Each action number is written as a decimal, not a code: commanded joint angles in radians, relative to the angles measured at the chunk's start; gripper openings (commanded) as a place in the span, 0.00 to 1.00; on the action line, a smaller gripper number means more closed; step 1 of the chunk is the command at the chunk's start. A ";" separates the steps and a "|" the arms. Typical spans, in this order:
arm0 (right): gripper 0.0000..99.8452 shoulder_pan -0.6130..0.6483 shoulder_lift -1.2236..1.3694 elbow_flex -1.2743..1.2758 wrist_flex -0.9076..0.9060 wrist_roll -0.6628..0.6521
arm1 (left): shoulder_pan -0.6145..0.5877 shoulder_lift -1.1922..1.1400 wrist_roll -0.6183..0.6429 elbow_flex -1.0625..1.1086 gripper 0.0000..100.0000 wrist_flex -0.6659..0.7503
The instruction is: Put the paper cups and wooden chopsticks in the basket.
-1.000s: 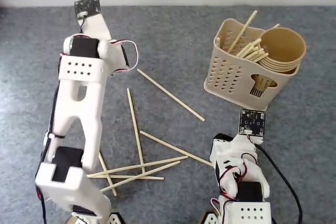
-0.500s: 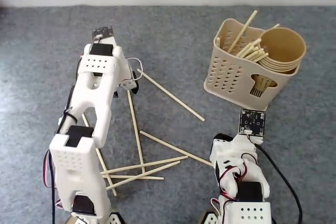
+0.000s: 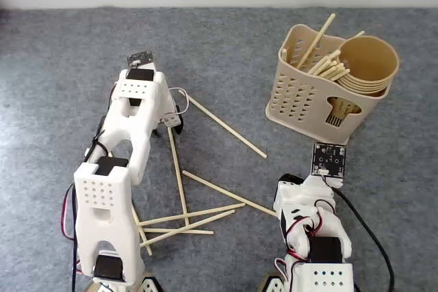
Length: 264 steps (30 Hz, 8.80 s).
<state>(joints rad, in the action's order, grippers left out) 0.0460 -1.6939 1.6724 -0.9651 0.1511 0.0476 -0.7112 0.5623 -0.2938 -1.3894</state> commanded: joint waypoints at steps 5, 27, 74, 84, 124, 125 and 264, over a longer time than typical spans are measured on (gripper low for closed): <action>0.01 -0.007 -0.022 0.012 -0.002 0.000 | -0.006 -0.009 0.011 -0.030 0.01 -0.003; 0.01 -0.007 -0.022 0.014 0.004 0.000 | 0.161 0.420 0.009 -0.136 0.01 -0.362; 0.01 -0.007 -0.022 0.014 -0.002 0.002 | 0.451 1.556 -0.037 1.032 0.01 1.128; 0.01 -0.007 -0.022 0.014 -0.002 0.002 | 0.482 1.295 -0.176 1.023 0.01 1.745; 0.01 -0.007 -0.022 0.015 0.005 0.000 | 0.427 1.152 -0.038 0.446 0.20 0.922; 0.01 -0.007 -0.022 0.015 0.005 0.000 | 0.411 1.169 -0.031 0.446 0.20 0.890; 0.01 -0.007 -0.022 0.012 -0.005 0.000 | 0.367 0.281 0.097 -1.383 0.01 -0.365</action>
<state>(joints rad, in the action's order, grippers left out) 0.0460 -1.6939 1.6724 -0.9651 0.1511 0.4434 -0.5040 0.6728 -1.5980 -1.7346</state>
